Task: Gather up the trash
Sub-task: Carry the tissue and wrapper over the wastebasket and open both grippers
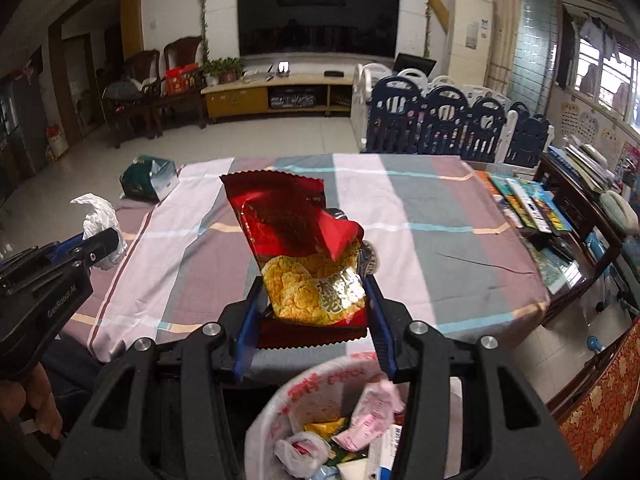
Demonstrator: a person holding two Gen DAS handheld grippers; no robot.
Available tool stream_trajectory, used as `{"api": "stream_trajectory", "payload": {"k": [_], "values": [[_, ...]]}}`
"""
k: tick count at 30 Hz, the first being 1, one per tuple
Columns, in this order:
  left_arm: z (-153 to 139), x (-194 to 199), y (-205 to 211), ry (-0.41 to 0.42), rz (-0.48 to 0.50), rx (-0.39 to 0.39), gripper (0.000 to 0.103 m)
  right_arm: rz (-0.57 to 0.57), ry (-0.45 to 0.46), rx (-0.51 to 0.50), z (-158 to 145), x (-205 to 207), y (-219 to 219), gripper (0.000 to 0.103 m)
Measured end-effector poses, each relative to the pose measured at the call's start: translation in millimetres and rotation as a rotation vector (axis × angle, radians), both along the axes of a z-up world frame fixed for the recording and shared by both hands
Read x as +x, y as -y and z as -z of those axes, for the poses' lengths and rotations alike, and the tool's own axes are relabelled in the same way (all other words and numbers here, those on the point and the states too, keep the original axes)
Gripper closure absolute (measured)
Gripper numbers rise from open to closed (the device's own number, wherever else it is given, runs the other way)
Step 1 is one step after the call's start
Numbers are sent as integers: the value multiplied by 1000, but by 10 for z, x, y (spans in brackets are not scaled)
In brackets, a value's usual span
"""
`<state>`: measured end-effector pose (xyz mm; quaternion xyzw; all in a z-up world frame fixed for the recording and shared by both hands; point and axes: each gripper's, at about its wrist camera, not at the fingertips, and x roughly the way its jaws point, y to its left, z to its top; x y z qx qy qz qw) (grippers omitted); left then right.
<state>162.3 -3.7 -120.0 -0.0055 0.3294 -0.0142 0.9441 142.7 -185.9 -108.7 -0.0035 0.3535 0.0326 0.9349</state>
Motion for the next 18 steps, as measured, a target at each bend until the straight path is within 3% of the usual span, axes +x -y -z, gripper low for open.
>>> {"api": "stream_trajectory", "payload": {"k": [7, 12, 18], "values": [[-307, -523, 289, 61, 59, 50, 86, 54, 34, 22, -250, -478, 438, 55], [-509, -743, 425, 105, 70, 39, 86, 67, 56, 20, -347, -747, 604, 55], [-528, -964, 769, 117, 143, 33, 86, 97, 59, 6, -354, -978, 809, 54]]}}
